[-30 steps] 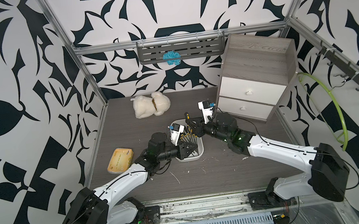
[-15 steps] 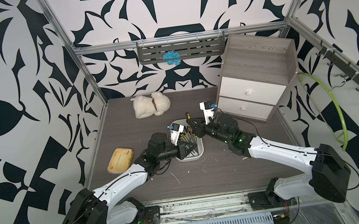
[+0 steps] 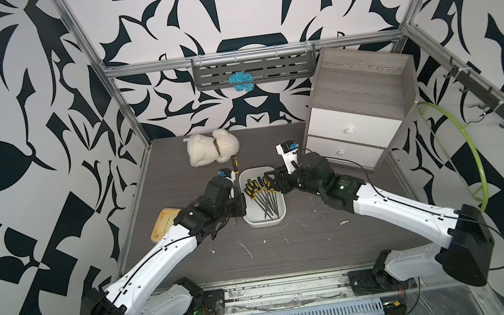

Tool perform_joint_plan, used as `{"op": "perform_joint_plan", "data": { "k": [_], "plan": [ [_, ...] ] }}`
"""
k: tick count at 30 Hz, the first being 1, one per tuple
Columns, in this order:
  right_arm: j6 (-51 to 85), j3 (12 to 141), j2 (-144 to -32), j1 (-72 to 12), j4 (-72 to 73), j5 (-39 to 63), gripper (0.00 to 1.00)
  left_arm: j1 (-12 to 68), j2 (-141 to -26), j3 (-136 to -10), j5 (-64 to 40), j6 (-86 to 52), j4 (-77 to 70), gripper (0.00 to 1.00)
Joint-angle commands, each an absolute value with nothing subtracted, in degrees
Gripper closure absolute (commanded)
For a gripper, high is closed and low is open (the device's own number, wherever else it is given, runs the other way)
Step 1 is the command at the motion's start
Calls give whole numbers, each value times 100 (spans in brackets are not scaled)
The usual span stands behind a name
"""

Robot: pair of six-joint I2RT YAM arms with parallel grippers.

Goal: Take the file tool out of the storage box
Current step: Pick up the file tool from the storage box, then place the file tool at the center of the board.

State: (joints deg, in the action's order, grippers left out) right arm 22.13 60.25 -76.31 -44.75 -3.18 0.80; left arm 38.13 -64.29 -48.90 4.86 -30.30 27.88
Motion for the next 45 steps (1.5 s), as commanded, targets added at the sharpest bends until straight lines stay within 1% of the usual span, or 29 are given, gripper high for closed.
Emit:
{"op": "perform_joint_plan", "data": {
  "k": [1, 8, 21, 31, 45],
  "plan": [
    [1888, 6417, -7805, -4491, -1393, -166, 49, 3530, -6897, -5003, 965, -3219, 4066, 100],
    [1708, 6377, -7814, -4491, -1514, -191, 49, 2792, -8148, -5168, 599, -3227, 4324, 100],
    [1613, 6521, -8331, -4491, -1643, -230, 50, 2626, -9286, -5638, 588, -2892, 4503, 100],
    [1626, 6541, -8475, -4491, -1661, -193, 50, 2628, -9933, -6029, 563, -2795, 4631, 100],
    [1653, 6574, -8648, -4491, -1652, -142, 50, 2625, -10204, -6125, 343, -2652, 4552, 100]
  ]
}}
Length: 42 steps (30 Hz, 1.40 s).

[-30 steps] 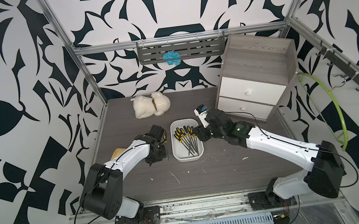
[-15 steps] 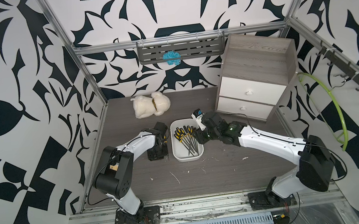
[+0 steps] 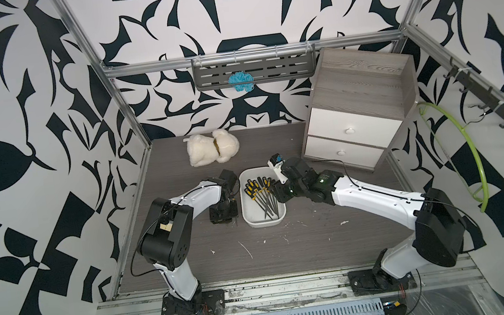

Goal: Take the file tool out of the storage box
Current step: Place the file tool at the center of the board.

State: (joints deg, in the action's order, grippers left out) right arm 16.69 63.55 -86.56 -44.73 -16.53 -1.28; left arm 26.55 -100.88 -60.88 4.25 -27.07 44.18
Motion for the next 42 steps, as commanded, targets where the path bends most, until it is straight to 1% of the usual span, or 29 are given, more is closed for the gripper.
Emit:
{"op": "perform_joint_plan", "data": {
  "k": [1, 6, 11, 15, 21, 29, 32, 34, 35, 38, 40, 42],
  "plan": [
    [1665, 6572, -8659, -4492, -1646, -130, 50, 2619, -10195, -6123, 375, -2654, 4557, 100],
    [1702, 6601, -8775, -4492, -1626, -67, 50, 2593, -10234, -6122, 345, -2663, 4522, 100],
    [1716, 6641, -8902, -4491, -1617, -19, 50, 2588, -10207, -6098, 340, -2681, 4492, 91],
    [1731, 6684, -9002, -4491, -1626, 17, 50, 2593, -10126, -6075, 369, -2689, 4474, 89],
    [1757, 6724, -9144, -4491, -1601, 69, 50, 2593, -10004, -6039, 419, -2733, 4485, 85],
    [1807, 6763, -9297, -4500, -1538, 158, 50, 2602, -9590, -5949, 379, -2795, 4485, 76],
    [1846, 6823, -9389, -4498, -1583, 129, 53, 2643, -9288, -5918, 356, -2830, 4492, 72],
    [1948, 6909, -9446, -4559, -1720, -170, 60, 2679, -8963, -5875, 358, -2864, 4483, 71],
    [1944, 6950, -9466, -4622, -1767, -362, 62, 2687, -8806, -5856, 392, -2889, 4476, 70],
    [2023, 7323, -9662, -4937, -2206, -1413, 63, 2681, -8176, -5692, 449, -2927, 4199, 66],
    [2161, 7747, -9974, -5057, -2597, -1800, 63, 2681, -7661, -5420, 91, -2893, 3587, 63],
    [2302, 8251, -10345, -5063, -3053, -1985, 63, 2614, -7090, -4986, -619, -2945, 2685, 60]
  ]
}}
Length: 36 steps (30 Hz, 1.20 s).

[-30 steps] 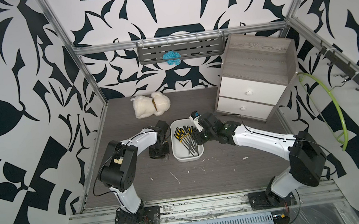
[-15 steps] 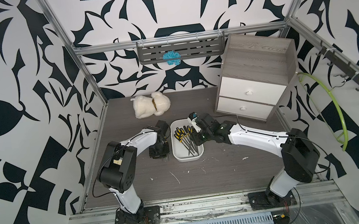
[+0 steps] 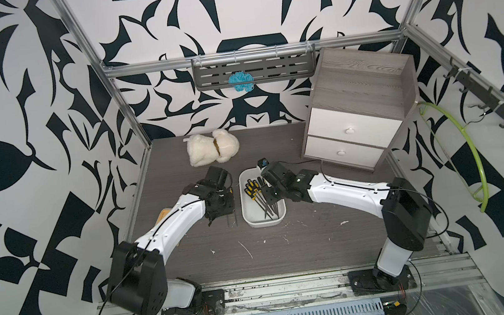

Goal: Take the file tool out of the storage box
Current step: Place the file tool at the center of the board, then pick up the file tool from the storage box.

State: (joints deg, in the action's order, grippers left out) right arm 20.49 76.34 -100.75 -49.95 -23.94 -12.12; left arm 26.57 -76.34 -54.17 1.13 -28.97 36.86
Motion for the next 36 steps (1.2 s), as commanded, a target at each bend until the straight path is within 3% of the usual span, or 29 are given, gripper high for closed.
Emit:
{"op": "perform_joint_plan", "data": {
  "k": [1, 2, 5, 17, 36],
  "plan": [
    [2372, 8507, -10547, -5068, -3282, -2074, 63, 2602, -6814, -4700, -966, -3059, 2109, 55],
    [2433, 8730, -10722, -5064, -3449, -2100, 63, 2600, -6563, -4397, -1112, -3317, 1607, 43],
    [2561, 9042, -11082, -5063, -3538, -2213, 62, 2553, -6082, -3720, -1616, -3804, 473, 31],
    [2804, 9865, -11889, -5021, -4157, -2746, 57, 2549, -5669, -3507, -1935, -3775, 344, 30],
    [2867, 10178, -12477, -4772, -4221, -2701, 62, 2549, -5669, -3448, -1982, -3858, 246, 30]
  ]
}}
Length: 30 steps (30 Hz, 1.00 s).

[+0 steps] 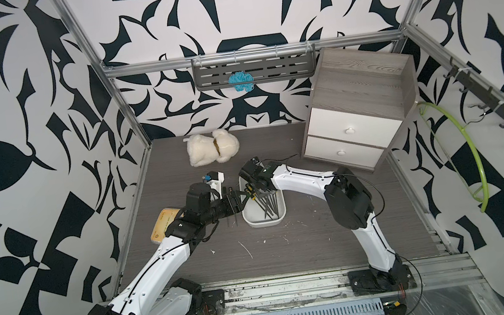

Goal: Take the file tool out of the storage box
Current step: Pick up the file tool from the storage box.

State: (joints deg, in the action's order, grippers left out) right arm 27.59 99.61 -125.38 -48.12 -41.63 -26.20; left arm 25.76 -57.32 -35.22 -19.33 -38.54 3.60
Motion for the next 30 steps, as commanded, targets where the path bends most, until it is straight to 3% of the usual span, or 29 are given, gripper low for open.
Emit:
{"op": "perform_joint_plan", "data": {
  "k": [1, 12, 24, 30],
  "plan": [
    [2863, 10178, -12504, -4755, -4195, -2644, 62, 2549, -5661, -3445, -1982, -3858, 254, 30],
    [2800, 10214, -12772, -4680, -3841, -2197, 65, 2549, -5616, -3442, -1916, -3858, 264, 30],
    [2769, 10076, -12726, -4603, -3535, -2006, 88, 2549, -5655, -3480, -1868, -3823, 286, 30],
    [2760, 9945, -12393, -4658, -3367, -1990, 90, 2549, -5687, -3480, -1877, -3823, 283, 30]
  ]
}}
